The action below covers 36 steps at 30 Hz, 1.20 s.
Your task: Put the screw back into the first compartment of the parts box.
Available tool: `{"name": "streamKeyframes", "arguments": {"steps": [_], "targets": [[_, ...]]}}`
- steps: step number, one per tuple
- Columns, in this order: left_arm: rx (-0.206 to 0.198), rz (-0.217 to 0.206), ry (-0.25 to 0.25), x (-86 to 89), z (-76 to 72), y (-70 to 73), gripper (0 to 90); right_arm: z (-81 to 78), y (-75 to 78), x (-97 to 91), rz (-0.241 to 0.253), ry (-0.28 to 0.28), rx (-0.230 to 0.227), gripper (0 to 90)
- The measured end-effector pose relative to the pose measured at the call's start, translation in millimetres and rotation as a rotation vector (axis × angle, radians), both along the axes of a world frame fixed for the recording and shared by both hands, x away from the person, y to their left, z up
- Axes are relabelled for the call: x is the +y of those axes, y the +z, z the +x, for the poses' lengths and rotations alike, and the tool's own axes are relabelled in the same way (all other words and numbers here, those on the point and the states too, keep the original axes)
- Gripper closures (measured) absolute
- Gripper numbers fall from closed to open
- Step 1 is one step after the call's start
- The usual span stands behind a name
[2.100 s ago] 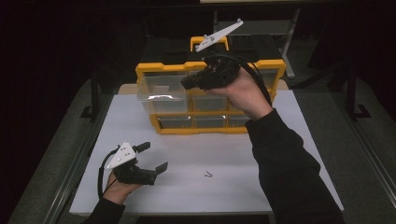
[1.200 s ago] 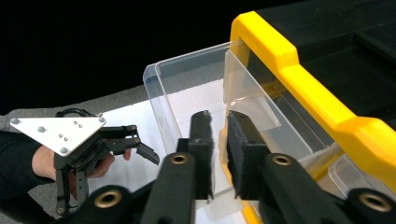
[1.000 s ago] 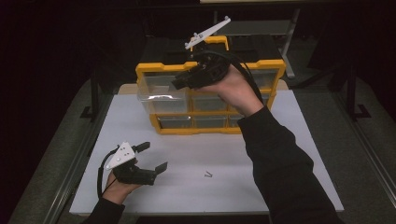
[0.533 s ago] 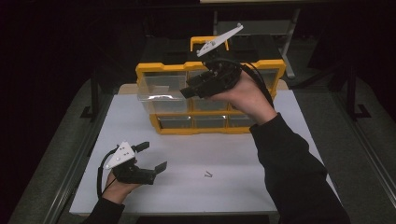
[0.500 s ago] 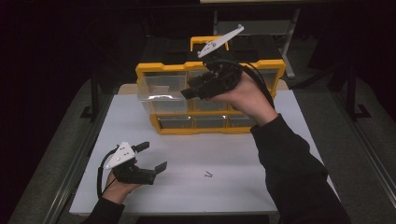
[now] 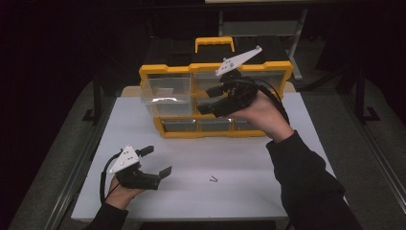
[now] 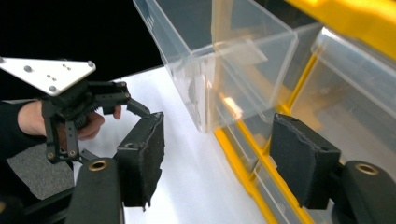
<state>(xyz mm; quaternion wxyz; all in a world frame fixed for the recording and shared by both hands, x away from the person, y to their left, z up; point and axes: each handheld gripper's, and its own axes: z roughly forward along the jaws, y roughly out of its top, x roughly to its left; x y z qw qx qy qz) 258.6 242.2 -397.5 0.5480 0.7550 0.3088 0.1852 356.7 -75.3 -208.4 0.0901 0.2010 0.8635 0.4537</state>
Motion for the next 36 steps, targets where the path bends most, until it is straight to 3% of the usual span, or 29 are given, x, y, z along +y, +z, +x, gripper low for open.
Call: {"name": "streamKeyframes", "arguments": {"steps": [23, 27, 28, 36], "targets": [[-0.007, 0.003, -0.002, -0.2, 0.1, -0.8, 2.4, -14.6, -57.5, -15.2, -0.039, -0.029, 0.042, 33.9], [-0.005, 0.002, -0.001, -0.3, 0.1, -0.9, 2.4, -17.3, -68.1, -16.3, -0.058, -0.03, 0.043, 34.4], [-0.005, 0.001, -0.001, -0.4, 0.0, -0.9, 2.4, -16.9, -71.4, -17.0, -0.064, -0.019, 0.026, 34.6], [-0.007, 0.007, -0.003, -0.6, 0.0, -0.9, 2.4, -23.7, -92.8, -16.5, -0.083, -0.03, 0.072, 35.9]]}}
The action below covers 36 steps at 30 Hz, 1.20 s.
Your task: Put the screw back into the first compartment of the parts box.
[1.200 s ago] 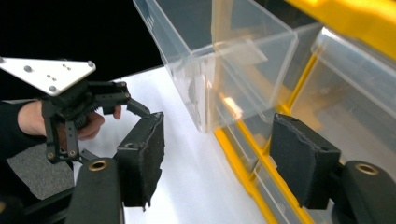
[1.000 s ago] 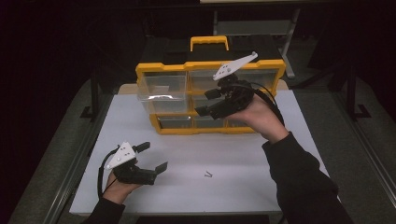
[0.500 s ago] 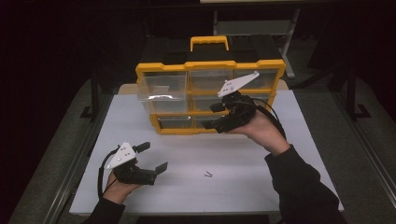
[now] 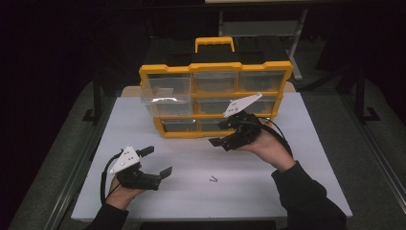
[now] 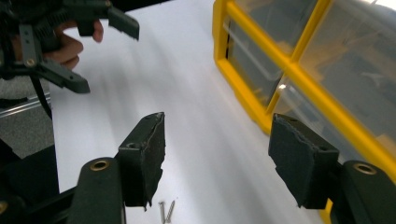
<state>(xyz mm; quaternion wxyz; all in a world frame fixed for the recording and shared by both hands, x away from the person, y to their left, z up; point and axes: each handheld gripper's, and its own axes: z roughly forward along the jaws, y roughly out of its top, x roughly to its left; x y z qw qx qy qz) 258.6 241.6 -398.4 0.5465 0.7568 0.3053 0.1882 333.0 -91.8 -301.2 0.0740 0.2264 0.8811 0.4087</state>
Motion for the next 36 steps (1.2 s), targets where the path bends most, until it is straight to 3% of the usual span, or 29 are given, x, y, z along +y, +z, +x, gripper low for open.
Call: {"name": "streamKeyframes", "arguments": {"steps": [13, 24, 36], "targets": [[-0.002, 0.025, -0.007, 1.2, 0.4, 0.3, 2.4, -5.1, -33.6, 3.5, -0.023, 0.012, 0.039, 43.8], [0.01, 0.013, -0.001, 0.5, -0.6, 0.0, 2.4, -7.7, -53.2, 4.6, -0.036, 0.009, 0.058, 55.4], [0.009, 0.009, -0.001, 0.2, -0.8, 0.2, 2.4, -6.2, -77.7, 3.4, -0.047, 0.01, 0.111, 64.3]]}}
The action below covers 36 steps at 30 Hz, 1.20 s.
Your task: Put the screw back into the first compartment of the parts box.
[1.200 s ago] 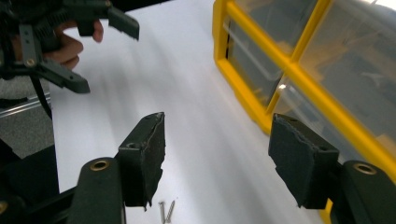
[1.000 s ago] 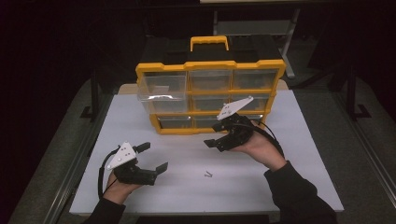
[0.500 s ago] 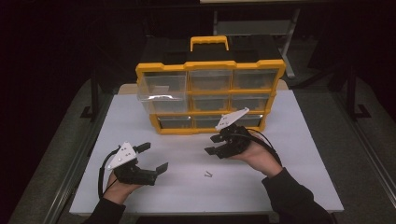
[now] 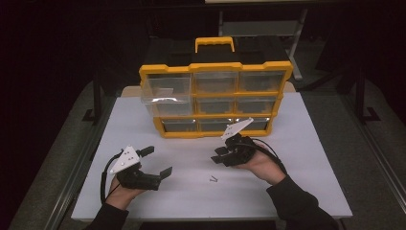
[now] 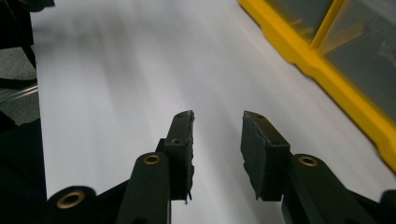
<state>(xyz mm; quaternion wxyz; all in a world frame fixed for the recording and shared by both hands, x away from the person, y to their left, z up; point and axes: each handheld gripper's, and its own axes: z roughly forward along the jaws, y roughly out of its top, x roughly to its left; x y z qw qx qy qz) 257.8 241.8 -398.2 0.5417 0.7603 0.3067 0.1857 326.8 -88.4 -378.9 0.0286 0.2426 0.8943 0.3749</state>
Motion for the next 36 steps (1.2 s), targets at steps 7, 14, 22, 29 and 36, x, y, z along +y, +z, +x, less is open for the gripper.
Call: {"name": "streamKeyframes", "arguments": {"steps": [7, 14, 22, 29, 36], "targets": [[-0.001, -0.002, 0.0, 0.2, 0.2, 0.1, 2.4, -0.7, -13.4, 4.0, -0.022, 0.025, 0.024, 66.9], [-0.003, -0.005, -0.002, -0.4, -0.1, 0.4, 2.4, -0.7, -26.0, 6.6, -0.057, 0.039, 0.046, 68.3], [0.0, -0.002, -0.004, -0.9, -0.2, 0.3, 2.4, -2.5, -40.7, 10.4, -0.088, 0.073, 0.052, 69.9], [0.0, -0.002, -0.005, -0.9, -0.2, 0.3, 2.4, -3.9, -51.6, 17.1, -0.113, 0.101, 0.06, 71.7], [0.0, -0.002, -0.005, -0.7, -0.1, 0.3, 2.4, -5.4, -55.5, 20.0, -0.134, 0.091, 0.083, 75.0]]}}
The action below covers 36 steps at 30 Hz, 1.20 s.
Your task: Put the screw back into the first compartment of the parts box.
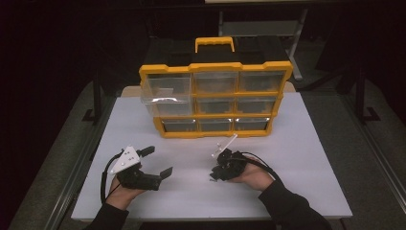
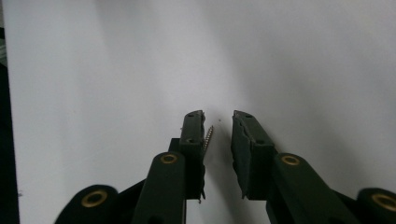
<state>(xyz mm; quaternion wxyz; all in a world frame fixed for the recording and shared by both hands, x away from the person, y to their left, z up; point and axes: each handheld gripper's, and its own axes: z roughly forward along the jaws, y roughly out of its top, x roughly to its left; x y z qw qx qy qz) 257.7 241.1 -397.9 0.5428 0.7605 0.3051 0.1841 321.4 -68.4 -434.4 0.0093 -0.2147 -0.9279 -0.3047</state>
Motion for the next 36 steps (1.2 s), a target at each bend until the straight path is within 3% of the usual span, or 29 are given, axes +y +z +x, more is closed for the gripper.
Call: {"name": "streamKeyframes", "arguments": {"steps": [6, 12, 21, 23, 24, 33, 36], "targets": [[0.001, -0.001, -0.001, -0.4, -0.3, 0.1, 2.4, 2.5, -2.2, -1.4, 0.004, 0.017, -0.012, 78.4], [0.0, -0.002, -0.003, -0.9, -0.1, -0.3, 2.4, 2.3, -2.0, -2.5, -0.012, -0.006, 0.001, 86.7], [0.0, -0.001, -0.003, -0.7, 0.1, -0.4, 2.4, 5.2, -1.6, -4.0, -0.003, 0.01, -0.009, 86.7], [0.0, 0.006, -0.006, -0.6, 0.2, -0.6, 2.4, 5.0, 0.4, -4.8, -0.006, -0.004, 0.007, 86.8], [-0.002, 0.007, -0.005, -0.8, 0.3, -0.7, 2.4, 6.6, 0.6, -5.4, 0.006, 0.012, -0.009, 86.7], [-0.001, 0.004, -0.006, -1.0, 0.1, -0.6, 2.4, 6.5, 8.5, -7.9, 0.019, -0.007, 0.008, 86.8], [0.0, 0.001, -0.005, -0.8, 0.0, -0.4, 2.4, 9.0, 10.9, -9.3, 0.042, 0.01, -0.012, 86.8]]}}
